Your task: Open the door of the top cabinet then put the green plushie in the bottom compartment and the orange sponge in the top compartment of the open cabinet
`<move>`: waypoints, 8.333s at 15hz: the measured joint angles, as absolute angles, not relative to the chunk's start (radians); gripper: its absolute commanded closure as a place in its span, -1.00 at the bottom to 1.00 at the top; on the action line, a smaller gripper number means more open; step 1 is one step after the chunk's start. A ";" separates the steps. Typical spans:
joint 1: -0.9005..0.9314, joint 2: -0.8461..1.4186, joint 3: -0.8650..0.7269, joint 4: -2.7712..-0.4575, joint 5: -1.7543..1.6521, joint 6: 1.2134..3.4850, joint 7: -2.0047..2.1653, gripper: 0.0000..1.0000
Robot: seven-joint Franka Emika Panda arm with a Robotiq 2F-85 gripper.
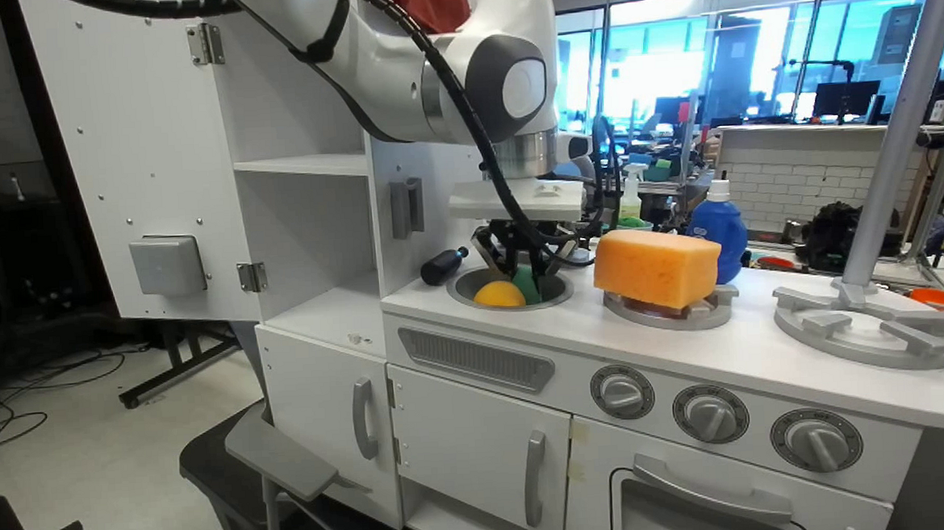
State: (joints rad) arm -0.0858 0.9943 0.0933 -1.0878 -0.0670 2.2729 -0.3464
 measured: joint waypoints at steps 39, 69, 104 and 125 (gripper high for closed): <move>0.486 0.535 -0.075 -2.175 0.049 3.261 -0.076 0.89; 0.896 0.663 -0.418 -2.170 0.355 3.482 0.098 -1.00; 0.093 0.530 -0.276 -1.715 -0.293 2.605 0.160 -1.00; -0.102 0.743 -0.097 -1.274 -0.128 2.370 -0.079 -1.00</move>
